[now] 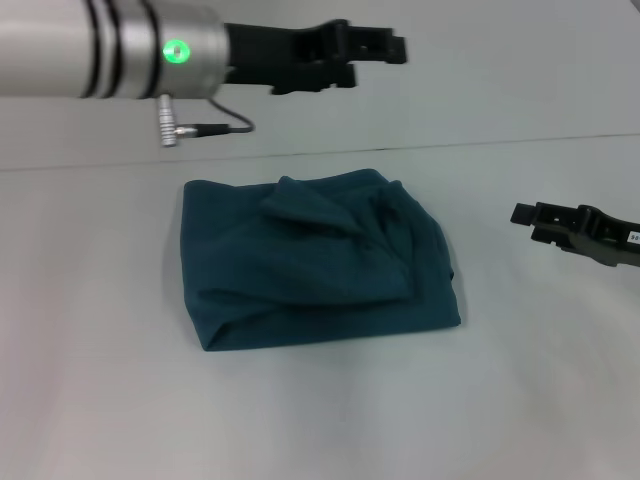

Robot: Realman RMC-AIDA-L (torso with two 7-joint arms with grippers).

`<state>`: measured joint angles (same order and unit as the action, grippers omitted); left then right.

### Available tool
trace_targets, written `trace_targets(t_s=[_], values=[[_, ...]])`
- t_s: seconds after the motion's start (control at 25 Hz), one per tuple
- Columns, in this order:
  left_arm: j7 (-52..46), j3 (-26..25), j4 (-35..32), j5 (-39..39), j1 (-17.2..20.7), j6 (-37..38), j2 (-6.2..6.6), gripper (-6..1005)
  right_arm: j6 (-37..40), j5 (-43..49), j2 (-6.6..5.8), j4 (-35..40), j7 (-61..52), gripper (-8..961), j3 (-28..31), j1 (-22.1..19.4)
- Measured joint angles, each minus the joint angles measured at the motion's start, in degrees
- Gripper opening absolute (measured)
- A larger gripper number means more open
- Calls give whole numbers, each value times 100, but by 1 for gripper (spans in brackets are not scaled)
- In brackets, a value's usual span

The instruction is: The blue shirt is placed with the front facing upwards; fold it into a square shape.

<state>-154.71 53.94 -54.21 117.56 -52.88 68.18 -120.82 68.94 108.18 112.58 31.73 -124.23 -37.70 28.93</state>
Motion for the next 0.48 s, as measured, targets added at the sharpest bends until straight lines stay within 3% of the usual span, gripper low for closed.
trace_targets(t_s=[0.08, 0.28, 0.48], values=[[-61, -143, -8, -11, 101, 125, 30, 675, 13, 84, -9, 0, -17, 625, 0, 25], [-86, -881, 11, -18, 746, 865, 194, 711, 180, 576, -102, 38, -244, 626, 0, 215], [183, -1398, -18, 16, 1315, 1615, 323, 748, 651, 1165, -316, 71, -602, 626, -1, 660]])
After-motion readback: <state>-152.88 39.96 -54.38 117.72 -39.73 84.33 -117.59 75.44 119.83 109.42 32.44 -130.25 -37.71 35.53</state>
